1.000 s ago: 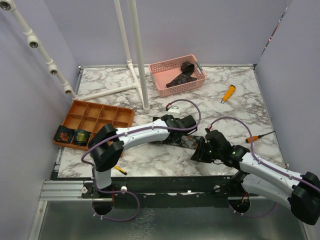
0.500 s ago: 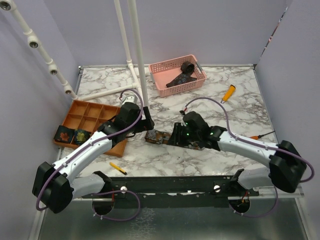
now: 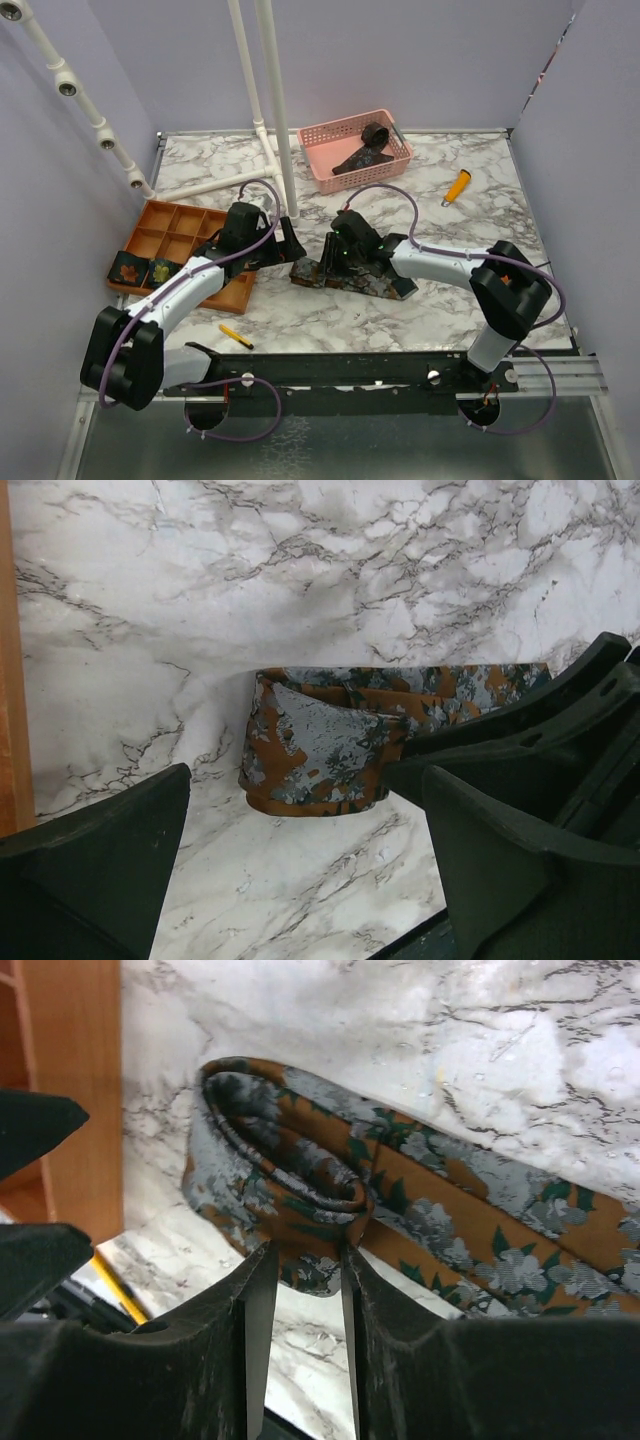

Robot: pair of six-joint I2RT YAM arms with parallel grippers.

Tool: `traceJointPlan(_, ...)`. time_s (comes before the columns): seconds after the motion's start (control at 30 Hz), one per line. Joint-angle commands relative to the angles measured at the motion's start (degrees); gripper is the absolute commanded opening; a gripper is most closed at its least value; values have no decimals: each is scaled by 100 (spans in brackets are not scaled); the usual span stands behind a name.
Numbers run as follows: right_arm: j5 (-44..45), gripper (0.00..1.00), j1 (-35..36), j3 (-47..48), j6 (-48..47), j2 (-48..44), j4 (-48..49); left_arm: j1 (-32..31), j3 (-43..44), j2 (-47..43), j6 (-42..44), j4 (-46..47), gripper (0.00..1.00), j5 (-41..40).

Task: Roll the ties
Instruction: Roll the tie at the center of the board.

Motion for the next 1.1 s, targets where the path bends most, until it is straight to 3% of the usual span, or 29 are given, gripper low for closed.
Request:
traceJointPlan(0.0,459,35,-55,-57,77,223,-241,117,-27,312,206,241,96,581)
traceJointPlan(0.77,258,34,-485,-1328,-204,158,360,141,-30,1339,318,786,93,1786)
traceJointPlan(1.07,90,33,-524,-1591,-262,198,566,141,9,1756,171,1115,86,2124)
